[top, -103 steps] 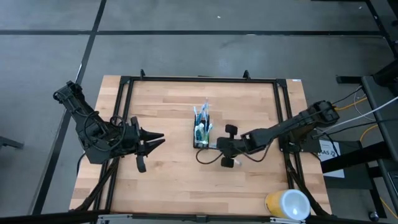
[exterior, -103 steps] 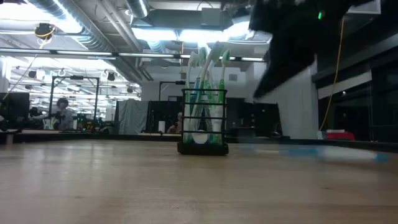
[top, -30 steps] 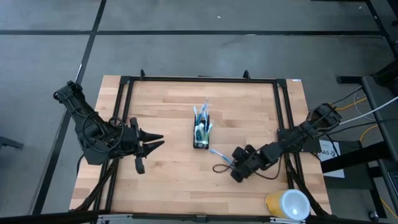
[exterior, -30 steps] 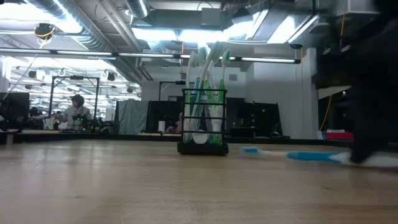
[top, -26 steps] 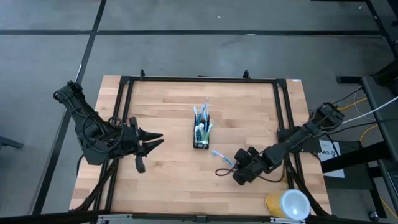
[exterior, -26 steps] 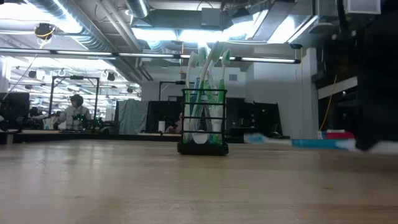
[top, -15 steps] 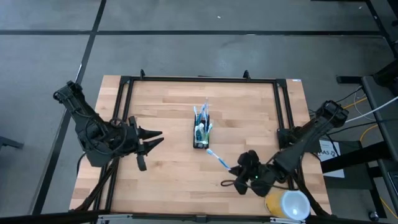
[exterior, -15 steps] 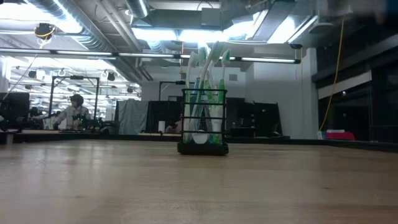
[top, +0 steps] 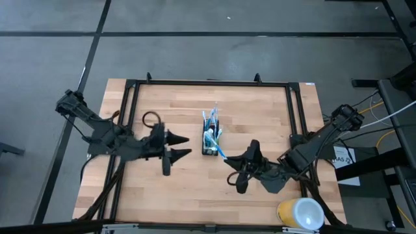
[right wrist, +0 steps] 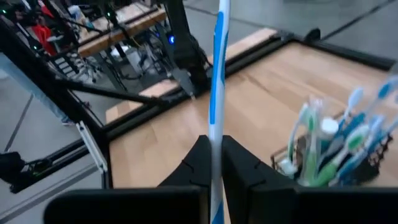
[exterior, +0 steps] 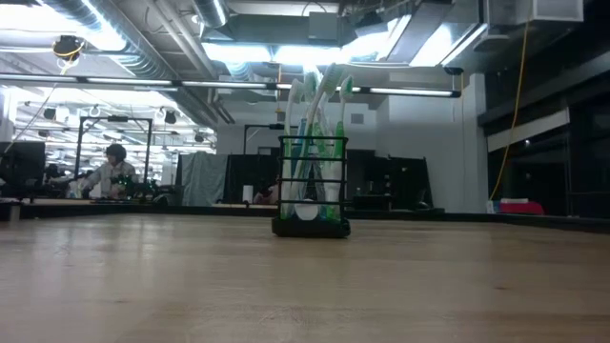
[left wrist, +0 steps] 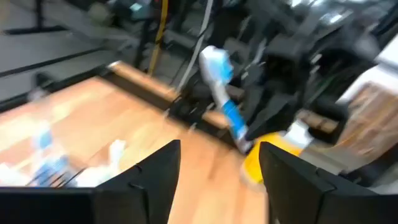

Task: Pick & Place toothbrushing station
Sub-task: Put the blue toothbrush into the black organizer

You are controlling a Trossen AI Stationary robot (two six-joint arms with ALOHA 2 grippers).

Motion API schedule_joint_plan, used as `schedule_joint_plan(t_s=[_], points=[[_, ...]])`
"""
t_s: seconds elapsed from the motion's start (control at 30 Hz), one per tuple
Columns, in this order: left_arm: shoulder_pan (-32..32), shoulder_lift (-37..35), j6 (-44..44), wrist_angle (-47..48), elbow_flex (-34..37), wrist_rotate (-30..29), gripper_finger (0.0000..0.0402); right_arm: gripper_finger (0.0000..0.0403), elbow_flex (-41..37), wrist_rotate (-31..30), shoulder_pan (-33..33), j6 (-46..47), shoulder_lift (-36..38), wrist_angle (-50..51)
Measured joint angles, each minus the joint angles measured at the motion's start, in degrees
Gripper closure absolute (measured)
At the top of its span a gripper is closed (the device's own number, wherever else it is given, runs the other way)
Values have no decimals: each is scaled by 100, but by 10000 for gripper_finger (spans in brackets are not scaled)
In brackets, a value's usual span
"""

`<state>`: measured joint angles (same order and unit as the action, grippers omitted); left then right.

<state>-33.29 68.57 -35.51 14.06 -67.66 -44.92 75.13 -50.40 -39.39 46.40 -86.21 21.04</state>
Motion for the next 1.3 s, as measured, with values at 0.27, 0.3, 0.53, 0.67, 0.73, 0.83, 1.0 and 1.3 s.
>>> schedule_joint_plan(t_s=[0.27,0.3,0.53,0.67,0.73,0.83,1.0,1.3], points=[[717,329,503,-1272,-2,986,176,386,7,-147,8,-687,-37,-694],[790,367,524,-1405,-2,1097,176,386,7,-174,27,-806,-37,-781],[1216,678,725,-2359,0,1824,176,386,9,-189,111,-1068,-35,-1027],[1426,901,668,-2643,0,2179,178,386,9,-208,111,-1163,-37,-1128],[1511,983,645,-2856,0,2358,187,386,9,-209,111,-1195,-37,-1162],[1594,1098,634,-3101,0,2567,219,386,9,-211,111,-1217,-36,-1187],[1675,1126,635,-3199,0,2660,333,386,9,-252,111,-1234,-36,-1201],[1691,974,1154,-3226,5,2267,391,386,20,-317,162,-1260,-24,-1256]])
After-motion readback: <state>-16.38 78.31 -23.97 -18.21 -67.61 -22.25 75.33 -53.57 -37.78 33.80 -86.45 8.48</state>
